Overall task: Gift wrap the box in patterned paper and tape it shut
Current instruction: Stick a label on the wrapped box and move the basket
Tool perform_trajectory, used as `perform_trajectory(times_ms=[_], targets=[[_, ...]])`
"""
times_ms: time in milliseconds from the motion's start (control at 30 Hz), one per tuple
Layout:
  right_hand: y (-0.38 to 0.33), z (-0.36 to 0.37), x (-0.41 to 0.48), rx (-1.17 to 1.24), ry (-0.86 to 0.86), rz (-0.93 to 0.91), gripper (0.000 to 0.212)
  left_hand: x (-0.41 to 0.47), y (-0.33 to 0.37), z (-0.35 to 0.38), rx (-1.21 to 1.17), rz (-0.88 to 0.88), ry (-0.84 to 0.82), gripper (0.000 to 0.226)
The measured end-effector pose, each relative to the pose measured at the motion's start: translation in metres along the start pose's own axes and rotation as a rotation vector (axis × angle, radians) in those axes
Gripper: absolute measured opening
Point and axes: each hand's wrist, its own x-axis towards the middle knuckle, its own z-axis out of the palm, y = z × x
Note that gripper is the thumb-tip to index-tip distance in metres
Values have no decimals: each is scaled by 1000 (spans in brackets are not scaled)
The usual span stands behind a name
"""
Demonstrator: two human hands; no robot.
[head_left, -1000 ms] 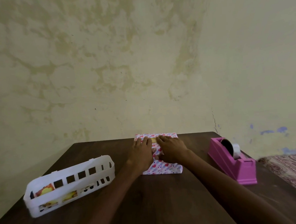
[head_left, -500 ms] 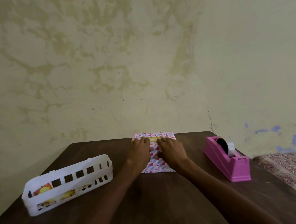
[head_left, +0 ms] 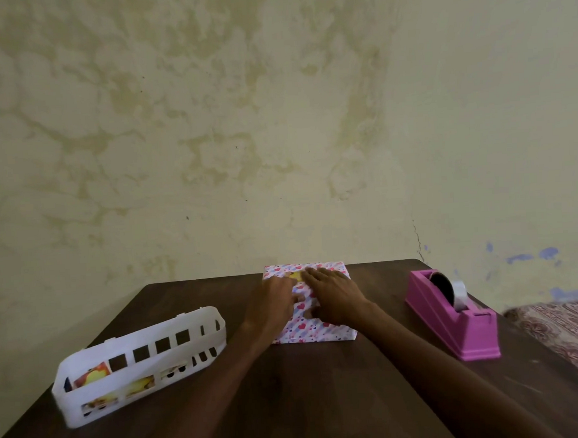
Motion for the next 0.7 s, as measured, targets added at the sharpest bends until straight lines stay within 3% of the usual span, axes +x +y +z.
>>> perform_trajectory(times_ms=[100,200,467,700], targets=[[3,-4,3,-17,-26,51,96,-8,0,2,-43,-21,47,69],[1,-4,4,-7,-38,106,99,-18,-2,-5,-14,71,110,67],[-2,-4,0,32,35,144,89,-10,-4,-11,379,167,165,69],[-3,-1,-10,24,150,175,81,-9,-3,-1,323,159,224,67]])
